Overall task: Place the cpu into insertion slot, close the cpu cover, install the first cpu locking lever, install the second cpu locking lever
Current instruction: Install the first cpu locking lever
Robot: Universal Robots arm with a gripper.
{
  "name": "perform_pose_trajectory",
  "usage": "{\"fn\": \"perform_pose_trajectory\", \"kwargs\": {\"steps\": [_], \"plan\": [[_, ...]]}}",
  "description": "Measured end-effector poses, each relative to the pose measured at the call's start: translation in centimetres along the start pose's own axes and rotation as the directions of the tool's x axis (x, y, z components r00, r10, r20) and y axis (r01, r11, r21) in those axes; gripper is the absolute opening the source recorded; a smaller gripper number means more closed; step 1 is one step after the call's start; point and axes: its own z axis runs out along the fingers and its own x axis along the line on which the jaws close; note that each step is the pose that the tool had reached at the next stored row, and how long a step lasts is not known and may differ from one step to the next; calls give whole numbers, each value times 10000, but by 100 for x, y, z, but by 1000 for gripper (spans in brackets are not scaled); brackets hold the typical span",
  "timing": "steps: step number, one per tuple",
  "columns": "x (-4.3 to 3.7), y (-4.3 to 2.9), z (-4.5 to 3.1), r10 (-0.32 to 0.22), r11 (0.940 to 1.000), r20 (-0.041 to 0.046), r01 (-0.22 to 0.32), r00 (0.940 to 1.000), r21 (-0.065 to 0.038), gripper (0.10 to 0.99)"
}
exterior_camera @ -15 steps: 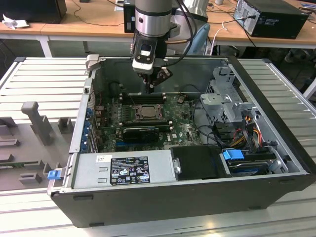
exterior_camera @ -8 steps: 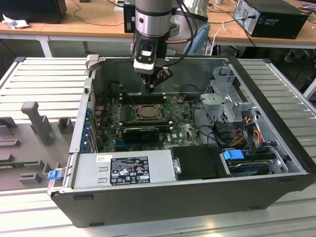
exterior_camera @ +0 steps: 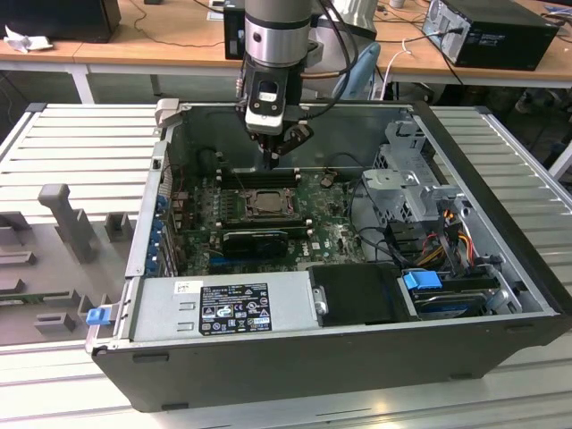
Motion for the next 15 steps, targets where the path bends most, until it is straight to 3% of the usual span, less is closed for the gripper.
{"fn": "perform_pose_trajectory", "kwargs": {"steps": [15], "plan": [[0, 0, 0, -785, 9969, -22, 785, 9969, 12, 106]]}}
